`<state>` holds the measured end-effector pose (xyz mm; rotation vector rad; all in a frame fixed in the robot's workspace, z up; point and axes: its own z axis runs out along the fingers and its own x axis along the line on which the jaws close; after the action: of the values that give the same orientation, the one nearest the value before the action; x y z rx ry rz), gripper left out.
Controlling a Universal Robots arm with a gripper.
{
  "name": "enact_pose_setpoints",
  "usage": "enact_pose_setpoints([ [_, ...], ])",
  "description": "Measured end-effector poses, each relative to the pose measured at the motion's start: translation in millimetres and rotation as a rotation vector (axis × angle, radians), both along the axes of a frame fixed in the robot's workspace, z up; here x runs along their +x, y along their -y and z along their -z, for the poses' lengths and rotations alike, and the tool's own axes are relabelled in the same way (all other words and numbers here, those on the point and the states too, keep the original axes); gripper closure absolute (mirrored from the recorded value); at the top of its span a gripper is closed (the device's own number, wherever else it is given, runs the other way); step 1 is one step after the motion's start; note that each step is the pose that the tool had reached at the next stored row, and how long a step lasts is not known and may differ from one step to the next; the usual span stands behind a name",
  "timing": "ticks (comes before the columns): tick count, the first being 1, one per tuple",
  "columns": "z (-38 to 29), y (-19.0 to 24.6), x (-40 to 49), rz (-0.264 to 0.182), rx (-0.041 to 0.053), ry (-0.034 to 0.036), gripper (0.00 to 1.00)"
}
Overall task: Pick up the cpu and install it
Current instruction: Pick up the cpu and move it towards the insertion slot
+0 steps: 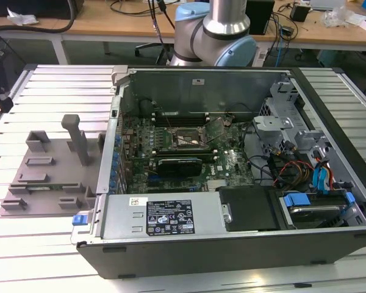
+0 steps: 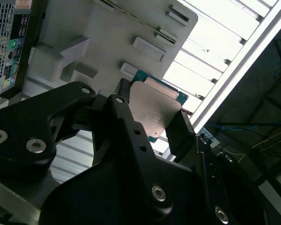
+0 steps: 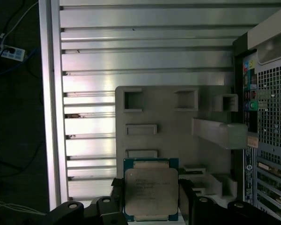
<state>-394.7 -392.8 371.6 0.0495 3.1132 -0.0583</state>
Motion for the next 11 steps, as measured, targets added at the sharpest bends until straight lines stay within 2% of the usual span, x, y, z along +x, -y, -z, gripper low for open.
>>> enact_pose_setpoints([
  [2, 0.0, 0.0, 2.5, 0.000, 0.0000, 0.0000, 0.45],
  [11, 0.0, 0.0, 27.7, 0.000, 0.0000, 0.0000, 0.45],
])
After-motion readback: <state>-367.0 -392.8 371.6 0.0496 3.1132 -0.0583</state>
